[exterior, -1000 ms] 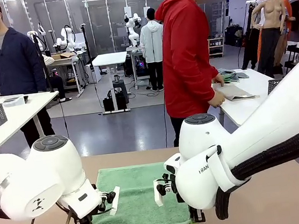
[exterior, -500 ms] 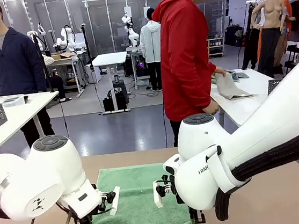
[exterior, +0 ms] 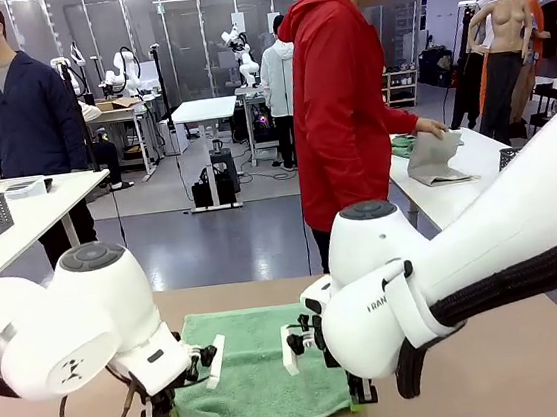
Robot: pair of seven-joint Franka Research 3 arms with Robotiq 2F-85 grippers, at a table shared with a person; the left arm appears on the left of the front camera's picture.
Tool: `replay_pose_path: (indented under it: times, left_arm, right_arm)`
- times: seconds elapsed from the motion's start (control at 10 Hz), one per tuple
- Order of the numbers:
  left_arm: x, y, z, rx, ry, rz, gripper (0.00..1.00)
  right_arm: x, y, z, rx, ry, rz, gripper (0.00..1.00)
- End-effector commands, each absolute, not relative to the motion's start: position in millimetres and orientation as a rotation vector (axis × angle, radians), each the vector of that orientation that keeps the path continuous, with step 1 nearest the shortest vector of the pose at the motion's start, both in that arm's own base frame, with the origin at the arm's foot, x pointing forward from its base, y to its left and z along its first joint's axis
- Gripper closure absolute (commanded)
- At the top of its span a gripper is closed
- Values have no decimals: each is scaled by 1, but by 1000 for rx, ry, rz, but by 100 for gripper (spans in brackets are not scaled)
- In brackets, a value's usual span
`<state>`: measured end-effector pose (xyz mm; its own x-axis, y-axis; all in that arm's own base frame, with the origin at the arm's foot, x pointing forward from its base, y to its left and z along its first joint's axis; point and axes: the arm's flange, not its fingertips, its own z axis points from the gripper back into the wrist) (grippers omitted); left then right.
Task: Fold the towels and place them in the basket.
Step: When a person lays out a Towel with hook on the table, fold it in half twice.
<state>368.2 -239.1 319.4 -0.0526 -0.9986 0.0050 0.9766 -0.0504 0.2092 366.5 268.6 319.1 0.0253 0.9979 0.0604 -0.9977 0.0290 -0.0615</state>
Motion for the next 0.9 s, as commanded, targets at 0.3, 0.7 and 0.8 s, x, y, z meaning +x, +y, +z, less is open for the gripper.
replay_pose_path:
  times: [0.3,0.7,0.8]
  left_arm:
    - [408,-243,364,157,-212,-1600,94]
    - [431,-232,366,204,-199,-1522,94]
    - [431,-232,363,169,-172,-1548,94]
  right_arm:
    - [407,271,358,-32,-117,1548,94]
    - [428,267,363,-54,-141,1511,94]
    - [431,268,362,-64,-148,1525,94]
